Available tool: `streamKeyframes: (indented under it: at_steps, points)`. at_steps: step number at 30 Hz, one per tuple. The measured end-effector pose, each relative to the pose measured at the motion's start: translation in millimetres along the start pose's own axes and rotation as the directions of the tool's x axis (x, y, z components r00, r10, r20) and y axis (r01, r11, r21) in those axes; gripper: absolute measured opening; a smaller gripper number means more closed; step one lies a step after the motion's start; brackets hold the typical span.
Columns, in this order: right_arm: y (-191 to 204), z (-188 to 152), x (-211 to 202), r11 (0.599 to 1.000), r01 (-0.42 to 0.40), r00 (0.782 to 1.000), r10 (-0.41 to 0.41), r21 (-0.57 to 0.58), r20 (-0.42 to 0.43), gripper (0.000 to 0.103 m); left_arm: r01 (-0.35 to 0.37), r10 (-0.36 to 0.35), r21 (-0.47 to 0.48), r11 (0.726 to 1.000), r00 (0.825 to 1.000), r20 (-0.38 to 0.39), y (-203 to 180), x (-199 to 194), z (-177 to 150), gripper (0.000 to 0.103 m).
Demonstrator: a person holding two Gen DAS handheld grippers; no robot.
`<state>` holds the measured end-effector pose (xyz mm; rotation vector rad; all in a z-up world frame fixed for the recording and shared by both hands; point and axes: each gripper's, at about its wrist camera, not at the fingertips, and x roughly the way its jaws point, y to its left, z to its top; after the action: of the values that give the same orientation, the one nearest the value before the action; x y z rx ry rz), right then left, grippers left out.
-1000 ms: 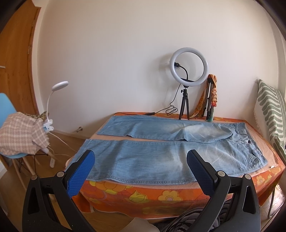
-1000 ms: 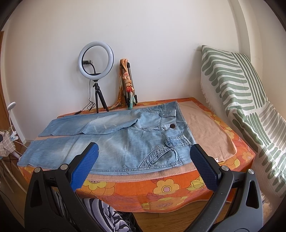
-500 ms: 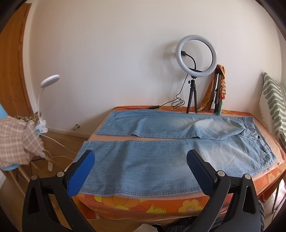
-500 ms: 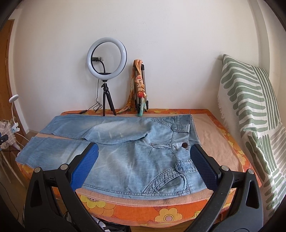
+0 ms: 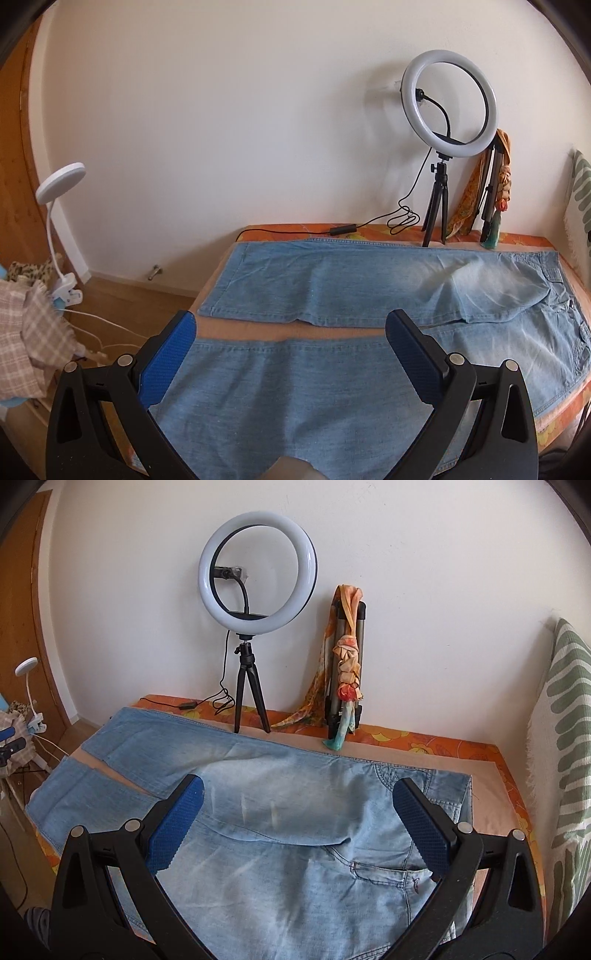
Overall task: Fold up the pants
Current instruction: 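Lower both tools onto the jeans leg and close the right tool on its seam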
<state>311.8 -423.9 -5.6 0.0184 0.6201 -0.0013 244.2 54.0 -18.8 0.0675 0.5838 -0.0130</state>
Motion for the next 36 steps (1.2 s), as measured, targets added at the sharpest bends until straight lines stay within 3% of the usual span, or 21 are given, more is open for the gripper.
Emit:
streamKeyframes:
  at_steps: [4, 8, 15, 19, 24, 31, 33, 36]
  points:
    - [4.7, 21.2, 55.4, 0.997, -0.071, 0.996, 0.069, -0.041, -0.055, 0.103, 0.006, -0.006, 0.004, 1.0, 0.999, -0.039, -0.5, 39.5, 16.7, 0.102]
    - [9.2, 32.6, 118.5, 0.987, -0.131, 0.983, 0.118, -0.091, -0.139, 0.103, 0.059, -0.061, -0.018, 0.998, 0.993, -0.102, -2.2, 80.6, 25.0, 0.102]
    - [26.3, 27.2, 231.5, 0.973, -0.088, 0.97, 0.035, -0.213, -0.241, 0.092, 0.058, -0.062, -0.027, 0.998, 0.982, -0.177, -3.9, 148.1, 27.3, 0.095]
    - [36.0, 21.1, 281.5, 0.956, -0.14, 0.953, 0.059, -0.259, -0.297, 0.086, 0.045, -0.04, 0.018, 0.999, 0.978, -0.204, -9.6, 176.8, 24.6, 0.094]
    - [39.4, 21.6, 329.6, 0.951, -0.216, 0.927, 0.129, -0.221, -0.352, 0.086, 0.066, -0.055, 0.04, 0.997, 0.97, -0.235, -16.9, 204.2, 20.8, 0.094]
    - [41.6, 8.2, 372.3, 0.926, -0.25, 0.89, 0.104, -0.283, -0.445, 0.086, 0.068, -0.057, 0.036, 0.997, 0.968, -0.245, -11.8, 227.3, 21.7, 0.094]
    - [36.0, 8.2, 372.6, 0.928, -0.276, 0.883, 0.142, -0.251, -0.447, 0.081, 0.066, -0.057, 0.029, 0.997, 0.967, -0.247, -8.7, 231.7, 23.1, 0.094]
    - [30.3, 7.0, 368.8, 0.925, -0.319, 0.869, 0.199, -0.205, -0.453, 0.064, 0.052, -0.052, -0.006, 0.999, 0.966, -0.252, -0.1, 238.1, 27.3, 0.094]
